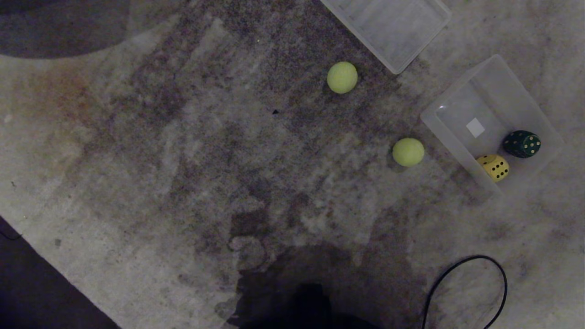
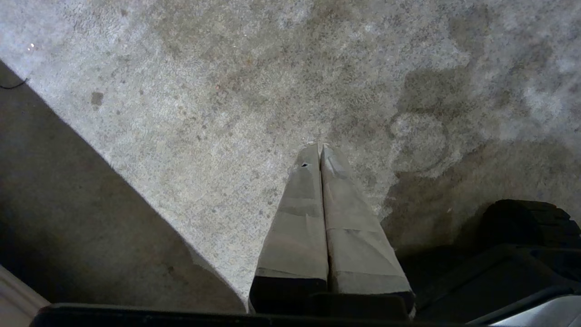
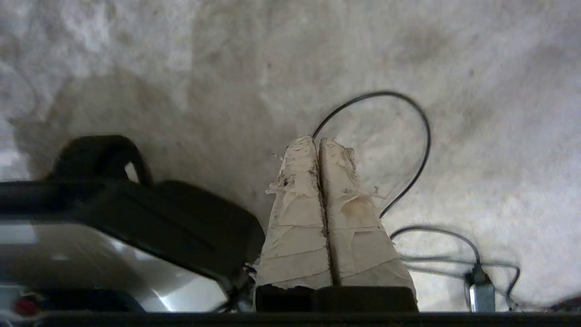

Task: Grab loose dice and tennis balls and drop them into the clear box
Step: Pick up the ball on the floor

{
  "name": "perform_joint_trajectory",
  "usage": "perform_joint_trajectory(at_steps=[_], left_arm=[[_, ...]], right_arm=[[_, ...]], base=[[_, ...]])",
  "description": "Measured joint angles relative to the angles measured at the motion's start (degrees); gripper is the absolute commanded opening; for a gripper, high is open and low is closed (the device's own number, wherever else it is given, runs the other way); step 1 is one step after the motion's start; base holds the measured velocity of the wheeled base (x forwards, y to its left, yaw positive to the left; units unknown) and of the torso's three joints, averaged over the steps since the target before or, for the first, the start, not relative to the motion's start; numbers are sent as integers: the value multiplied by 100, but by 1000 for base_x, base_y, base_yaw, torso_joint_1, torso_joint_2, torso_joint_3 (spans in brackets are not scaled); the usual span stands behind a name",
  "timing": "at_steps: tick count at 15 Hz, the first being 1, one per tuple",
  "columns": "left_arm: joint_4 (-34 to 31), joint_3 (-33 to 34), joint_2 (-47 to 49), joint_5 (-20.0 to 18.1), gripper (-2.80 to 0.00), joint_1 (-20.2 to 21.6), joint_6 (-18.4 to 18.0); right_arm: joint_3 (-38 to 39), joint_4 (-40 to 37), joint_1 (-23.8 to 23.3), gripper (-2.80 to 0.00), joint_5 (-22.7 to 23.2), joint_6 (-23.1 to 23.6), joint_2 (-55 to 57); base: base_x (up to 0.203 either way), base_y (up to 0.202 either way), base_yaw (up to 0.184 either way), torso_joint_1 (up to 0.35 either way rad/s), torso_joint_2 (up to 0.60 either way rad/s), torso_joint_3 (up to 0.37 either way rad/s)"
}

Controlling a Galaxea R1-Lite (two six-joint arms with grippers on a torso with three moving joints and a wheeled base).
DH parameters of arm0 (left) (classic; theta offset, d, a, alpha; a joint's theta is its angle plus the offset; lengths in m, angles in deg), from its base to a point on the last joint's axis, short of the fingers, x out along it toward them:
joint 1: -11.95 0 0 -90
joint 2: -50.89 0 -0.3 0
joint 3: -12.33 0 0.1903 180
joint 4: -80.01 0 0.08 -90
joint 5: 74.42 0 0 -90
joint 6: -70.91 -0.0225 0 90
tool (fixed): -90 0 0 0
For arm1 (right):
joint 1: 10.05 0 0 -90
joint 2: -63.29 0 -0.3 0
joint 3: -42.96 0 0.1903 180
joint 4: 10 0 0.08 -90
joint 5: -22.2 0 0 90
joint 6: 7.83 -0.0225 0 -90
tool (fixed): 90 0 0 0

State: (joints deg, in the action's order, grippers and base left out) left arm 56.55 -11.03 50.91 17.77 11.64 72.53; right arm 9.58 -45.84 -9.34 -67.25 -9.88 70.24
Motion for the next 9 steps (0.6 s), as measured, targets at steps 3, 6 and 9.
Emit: perform_joint_trajectory(at_steps=[3,6,9], left_arm=[[5,0,0,0,-280,0,2],[2,0,0,-2,-280,1,1],[0,0,0,-3,-280,1,2]], right_arm=[[-549,519,-9,-280,-9,-547,1455],[-845,1560,18,-280,-13,-892,3167],[-1037,2929,119,-280,-15,-1216,4914]], base=[[0,0,0,0,0,0],[0,0,0,0,0,0],[0,0,0,0,0,0]])
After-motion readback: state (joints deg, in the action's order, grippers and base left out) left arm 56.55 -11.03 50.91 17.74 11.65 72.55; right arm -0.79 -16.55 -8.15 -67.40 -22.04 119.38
